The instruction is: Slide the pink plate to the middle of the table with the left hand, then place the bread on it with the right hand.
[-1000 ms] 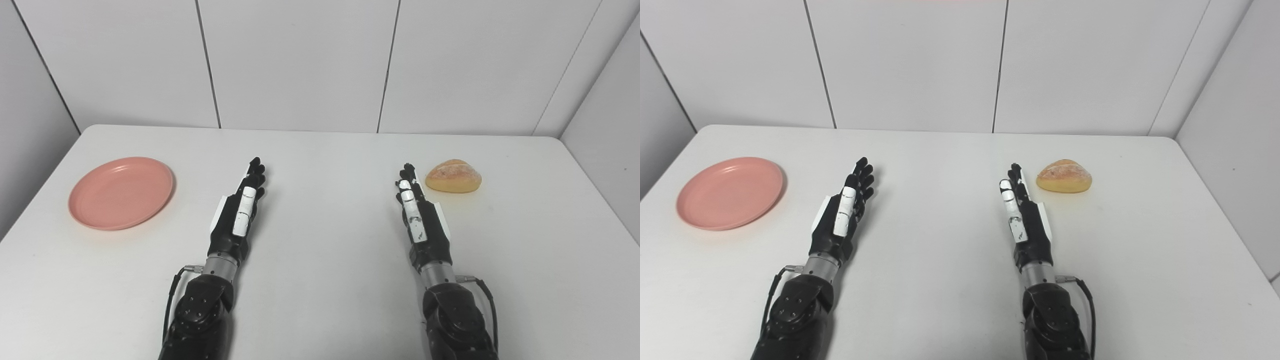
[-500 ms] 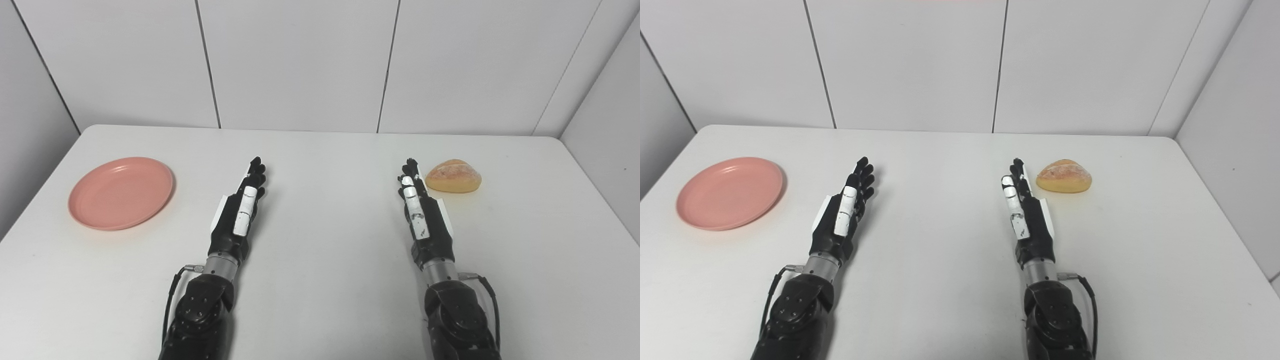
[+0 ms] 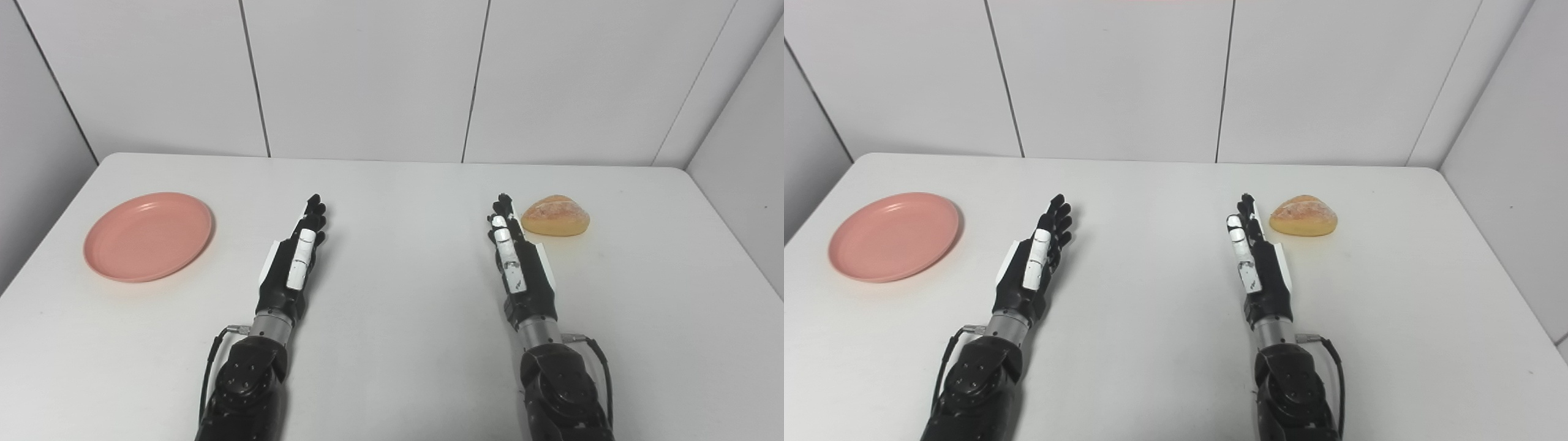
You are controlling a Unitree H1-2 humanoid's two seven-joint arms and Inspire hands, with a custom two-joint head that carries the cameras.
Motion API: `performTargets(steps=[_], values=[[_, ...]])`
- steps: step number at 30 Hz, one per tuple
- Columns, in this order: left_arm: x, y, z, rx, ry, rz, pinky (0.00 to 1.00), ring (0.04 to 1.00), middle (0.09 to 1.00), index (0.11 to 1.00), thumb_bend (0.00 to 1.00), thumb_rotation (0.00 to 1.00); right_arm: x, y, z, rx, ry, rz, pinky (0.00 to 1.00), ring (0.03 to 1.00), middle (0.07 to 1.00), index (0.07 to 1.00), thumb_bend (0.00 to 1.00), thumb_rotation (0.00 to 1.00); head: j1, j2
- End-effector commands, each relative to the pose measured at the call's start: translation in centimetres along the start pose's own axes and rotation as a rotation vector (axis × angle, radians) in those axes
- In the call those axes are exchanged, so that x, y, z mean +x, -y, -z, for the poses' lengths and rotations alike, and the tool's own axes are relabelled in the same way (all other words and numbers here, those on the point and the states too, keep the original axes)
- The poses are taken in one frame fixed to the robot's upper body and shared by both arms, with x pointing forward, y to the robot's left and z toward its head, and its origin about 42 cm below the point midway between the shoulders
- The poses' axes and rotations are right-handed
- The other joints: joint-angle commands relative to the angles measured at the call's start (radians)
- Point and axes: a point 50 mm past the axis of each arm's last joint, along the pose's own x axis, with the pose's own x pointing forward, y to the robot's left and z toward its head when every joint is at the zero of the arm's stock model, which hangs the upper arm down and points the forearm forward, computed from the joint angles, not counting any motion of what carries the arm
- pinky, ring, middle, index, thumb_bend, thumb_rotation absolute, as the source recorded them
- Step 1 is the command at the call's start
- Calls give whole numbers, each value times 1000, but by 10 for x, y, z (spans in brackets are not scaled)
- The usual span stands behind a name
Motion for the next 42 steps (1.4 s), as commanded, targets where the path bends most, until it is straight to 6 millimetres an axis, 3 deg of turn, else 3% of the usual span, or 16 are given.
performTargets(steps=[1, 26, 31, 42], values=[[13, 4, -21, 10, 82, 18, 1000, 1000, 1000, 1000, 740, 1000, 13, -4, -21, 6, 66, -19, 1000, 1000, 1000, 1000, 596, 911, 2, 0], [13, 6, -23, 6, 88, 33, 1000, 1000, 1000, 1000, 733, 1000, 13, -3, -22, 0, 74, -28, 1000, 1000, 1000, 1000, 575, 900, 7, 10], [13, 3, -25, 13, 91, 26, 1000, 1000, 1000, 1000, 732, 1000, 13, -4, -27, -12, 81, -18, 1000, 1000, 1000, 1000, 551, 939, 9, 16], [9, 4, -25, 21, 82, 29, 1000, 1000, 1000, 1000, 728, 1000, 10, -7, -28, -10, 83, -24, 1000, 1000, 1000, 1000, 553, 937, 16, 3]])
